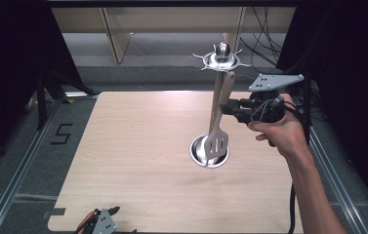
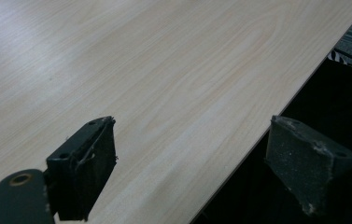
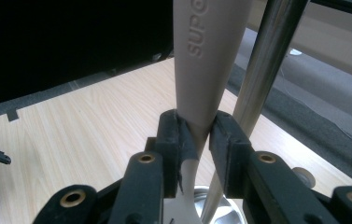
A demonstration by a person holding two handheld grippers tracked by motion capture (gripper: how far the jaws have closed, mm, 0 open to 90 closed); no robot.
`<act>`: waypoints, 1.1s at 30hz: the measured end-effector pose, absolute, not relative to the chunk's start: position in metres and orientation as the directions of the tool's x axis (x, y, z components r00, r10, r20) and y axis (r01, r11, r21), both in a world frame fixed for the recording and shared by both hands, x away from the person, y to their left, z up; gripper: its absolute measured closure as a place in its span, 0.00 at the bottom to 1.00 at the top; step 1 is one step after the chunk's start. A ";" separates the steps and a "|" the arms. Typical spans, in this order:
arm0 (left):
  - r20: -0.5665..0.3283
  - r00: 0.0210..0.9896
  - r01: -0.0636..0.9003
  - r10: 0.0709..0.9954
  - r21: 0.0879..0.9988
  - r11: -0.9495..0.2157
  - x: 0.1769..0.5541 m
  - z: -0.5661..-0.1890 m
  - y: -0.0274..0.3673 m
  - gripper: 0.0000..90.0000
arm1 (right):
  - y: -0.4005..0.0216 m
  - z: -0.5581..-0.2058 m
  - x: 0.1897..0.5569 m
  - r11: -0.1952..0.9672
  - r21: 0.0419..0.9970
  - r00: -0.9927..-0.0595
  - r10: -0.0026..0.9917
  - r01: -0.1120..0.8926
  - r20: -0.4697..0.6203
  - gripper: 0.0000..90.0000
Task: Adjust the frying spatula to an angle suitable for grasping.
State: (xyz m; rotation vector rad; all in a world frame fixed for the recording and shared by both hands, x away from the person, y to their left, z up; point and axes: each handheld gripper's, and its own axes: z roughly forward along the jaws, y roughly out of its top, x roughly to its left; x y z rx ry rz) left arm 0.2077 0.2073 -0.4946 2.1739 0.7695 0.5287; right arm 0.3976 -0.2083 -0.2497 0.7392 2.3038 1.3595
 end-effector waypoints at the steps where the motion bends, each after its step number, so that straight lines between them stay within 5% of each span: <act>1: 0.125 0.732 0.354 0.670 0.770 -0.531 0.208 -0.495 0.207 0.17 | -0.208 -0.250 0.398 0.398 0.881 -0.799 0.600 0.256 -0.039 0.83; 33: 0.148 0.735 0.334 0.661 0.770 -0.544 0.208 -0.496 0.207 0.17 | -0.209 -0.255 0.397 0.384 0.883 -0.779 0.626 0.269 -0.035 0.78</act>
